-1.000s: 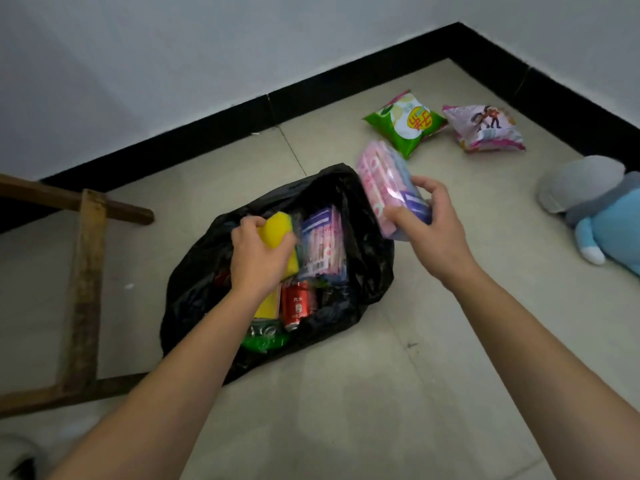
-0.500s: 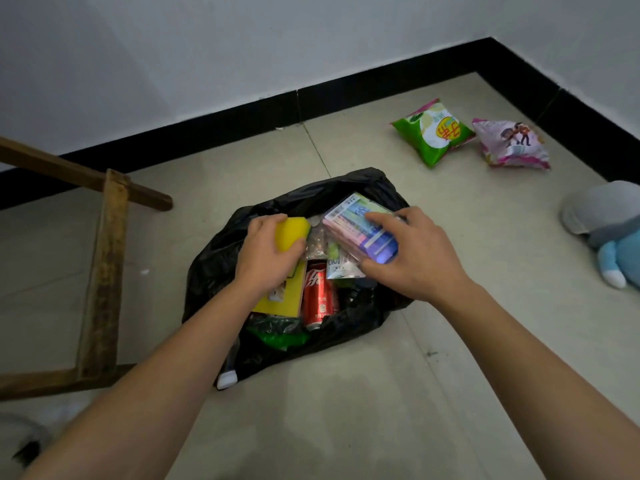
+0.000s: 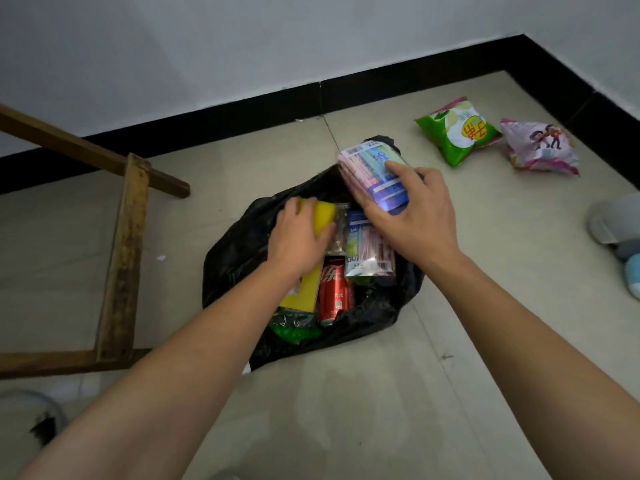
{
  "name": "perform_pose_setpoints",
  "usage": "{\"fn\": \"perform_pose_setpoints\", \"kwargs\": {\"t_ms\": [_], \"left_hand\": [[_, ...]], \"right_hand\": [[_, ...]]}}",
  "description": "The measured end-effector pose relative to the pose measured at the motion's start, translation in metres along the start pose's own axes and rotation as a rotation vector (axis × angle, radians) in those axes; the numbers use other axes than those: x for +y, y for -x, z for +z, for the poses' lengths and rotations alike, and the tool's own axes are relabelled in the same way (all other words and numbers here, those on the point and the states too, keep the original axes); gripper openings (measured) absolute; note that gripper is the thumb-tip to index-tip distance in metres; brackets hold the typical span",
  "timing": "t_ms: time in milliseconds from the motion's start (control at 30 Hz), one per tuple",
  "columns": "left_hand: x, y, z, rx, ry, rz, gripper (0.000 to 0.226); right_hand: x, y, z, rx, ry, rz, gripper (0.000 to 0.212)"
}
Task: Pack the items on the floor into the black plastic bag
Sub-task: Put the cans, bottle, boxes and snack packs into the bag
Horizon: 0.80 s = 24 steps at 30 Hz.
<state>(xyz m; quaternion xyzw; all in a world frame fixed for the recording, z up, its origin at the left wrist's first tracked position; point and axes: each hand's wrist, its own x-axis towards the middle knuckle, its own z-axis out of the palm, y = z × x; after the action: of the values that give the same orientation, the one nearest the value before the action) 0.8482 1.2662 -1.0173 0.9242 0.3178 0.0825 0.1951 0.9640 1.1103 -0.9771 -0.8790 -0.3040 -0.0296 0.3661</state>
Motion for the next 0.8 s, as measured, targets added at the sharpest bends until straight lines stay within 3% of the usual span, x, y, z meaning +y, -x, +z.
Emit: {"fn": "perform_pose_setpoints", "kwargs": {"t_ms": [167,300,400,500,600,800], "left_hand": [[-0.005,-0.013,-0.015,0.022,-0.116,-0.101,0.075],[-0.021,-0.008,-0.026,0.095,-0.121,-0.063,0.061],[-0.024,-0.002,-0.031,0.195,-0.062,0.000,0.046],[-0.009,-0.001,-0.034,0.297,-0.050,0.052,0.044],[0.019,-0.005,-0.029,0.322,-0.063,0.120,0.042],[0.098,-0.026,0.008,0.260,0.076,0.312,0.037]], "right_hand": [[0.004,0.008,0.010,-0.046,0.043,0.045,0.074],[-0.003,0.011,0.017,-0.377,0.181,-0.041,0.098],[-0.013,0.012,0.015,-0.501,-0.016,-0.033,0.084],[-0.004,0.013,0.005,-0.315,-0.019,-0.055,0.057],[0.025,0.009,-0.015,-0.098,-0.057,0.045,0.039],[0.100,0.003,-0.058,-0.020,0.015,0.292,0.035]]}}
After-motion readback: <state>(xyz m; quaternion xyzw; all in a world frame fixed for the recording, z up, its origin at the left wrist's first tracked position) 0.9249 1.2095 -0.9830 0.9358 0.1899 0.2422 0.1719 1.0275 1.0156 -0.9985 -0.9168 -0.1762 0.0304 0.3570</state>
